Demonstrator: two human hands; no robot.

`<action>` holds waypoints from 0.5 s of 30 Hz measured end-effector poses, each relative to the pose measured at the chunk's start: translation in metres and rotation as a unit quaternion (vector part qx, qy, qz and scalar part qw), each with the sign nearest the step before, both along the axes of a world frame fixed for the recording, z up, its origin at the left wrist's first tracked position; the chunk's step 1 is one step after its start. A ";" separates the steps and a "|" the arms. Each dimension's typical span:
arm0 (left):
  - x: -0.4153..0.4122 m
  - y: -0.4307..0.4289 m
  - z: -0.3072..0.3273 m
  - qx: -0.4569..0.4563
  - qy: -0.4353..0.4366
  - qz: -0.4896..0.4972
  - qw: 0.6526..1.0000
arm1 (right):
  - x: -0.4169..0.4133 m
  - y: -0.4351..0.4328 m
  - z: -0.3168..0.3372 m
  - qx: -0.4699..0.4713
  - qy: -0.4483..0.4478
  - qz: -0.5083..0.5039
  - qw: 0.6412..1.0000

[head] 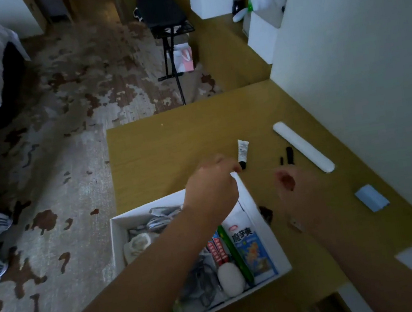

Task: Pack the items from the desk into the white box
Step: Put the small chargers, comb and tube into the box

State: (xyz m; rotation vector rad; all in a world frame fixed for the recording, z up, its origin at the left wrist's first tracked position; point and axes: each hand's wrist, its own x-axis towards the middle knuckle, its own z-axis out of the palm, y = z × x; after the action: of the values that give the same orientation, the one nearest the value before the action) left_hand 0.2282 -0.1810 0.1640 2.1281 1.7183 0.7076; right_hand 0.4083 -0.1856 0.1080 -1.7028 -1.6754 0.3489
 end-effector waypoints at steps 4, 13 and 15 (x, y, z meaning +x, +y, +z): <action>0.063 0.011 -0.015 -0.034 0.015 -0.081 0.996 | 0.071 -0.015 -0.013 -0.138 0.040 -0.112 0.983; 0.191 0.028 -0.110 -0.321 0.157 -0.148 0.922 | 0.201 -0.036 -0.085 -0.210 0.063 -0.214 0.952; 0.203 0.028 -0.131 -0.337 0.174 -0.110 0.919 | 0.218 -0.032 -0.103 -0.222 0.062 -0.230 0.946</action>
State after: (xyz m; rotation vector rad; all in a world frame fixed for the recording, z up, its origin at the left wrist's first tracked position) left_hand 0.4312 -0.1531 0.0332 1.9451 1.5264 -0.3209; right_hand 0.6266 -0.2174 0.0045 -2.2820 -1.1092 0.6255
